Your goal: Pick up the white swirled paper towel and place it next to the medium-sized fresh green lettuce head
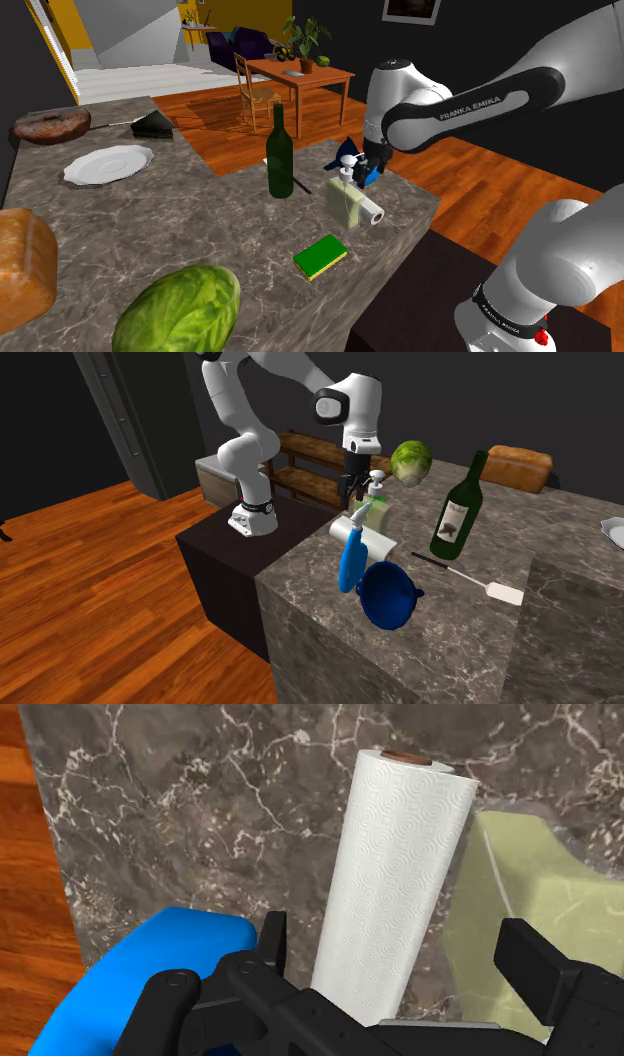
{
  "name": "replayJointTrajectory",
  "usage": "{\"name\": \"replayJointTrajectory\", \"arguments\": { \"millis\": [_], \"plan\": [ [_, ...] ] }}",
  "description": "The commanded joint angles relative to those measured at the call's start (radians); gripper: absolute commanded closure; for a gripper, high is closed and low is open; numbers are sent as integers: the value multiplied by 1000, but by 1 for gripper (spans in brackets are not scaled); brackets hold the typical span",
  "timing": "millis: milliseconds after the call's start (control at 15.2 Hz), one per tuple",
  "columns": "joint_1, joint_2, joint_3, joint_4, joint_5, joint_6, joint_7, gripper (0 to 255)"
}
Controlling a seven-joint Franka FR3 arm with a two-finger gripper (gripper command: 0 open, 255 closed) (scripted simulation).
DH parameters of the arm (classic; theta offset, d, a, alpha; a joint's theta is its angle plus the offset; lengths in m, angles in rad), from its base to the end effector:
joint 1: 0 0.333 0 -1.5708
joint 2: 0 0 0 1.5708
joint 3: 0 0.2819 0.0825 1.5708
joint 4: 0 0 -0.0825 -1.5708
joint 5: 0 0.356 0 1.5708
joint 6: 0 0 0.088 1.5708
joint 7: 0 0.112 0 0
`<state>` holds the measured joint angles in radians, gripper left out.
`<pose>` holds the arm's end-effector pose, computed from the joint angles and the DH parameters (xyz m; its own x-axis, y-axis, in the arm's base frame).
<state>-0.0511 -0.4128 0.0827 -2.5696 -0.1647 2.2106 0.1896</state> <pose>0.3989 0.0056 0.3892 0.9953 -0.0628 0.0736 -0.0739 -0.9847 0.1581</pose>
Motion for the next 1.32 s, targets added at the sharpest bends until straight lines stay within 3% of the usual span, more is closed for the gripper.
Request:
{"name": "replayJointTrajectory", "arguments": {
  "millis": [0, 264, 726, 1254],
  "plan": [
    [-11, 74, 8, -5, -17, 76, 33, 0],
    [-33, 212, 19, 11, -61, 191, 95, 0],
    [-51, 294, 14, -11, -105, 295, 125, 0],
    [-52, 302, 13, -12, -110, 303, 127, 0]
  ]
}}
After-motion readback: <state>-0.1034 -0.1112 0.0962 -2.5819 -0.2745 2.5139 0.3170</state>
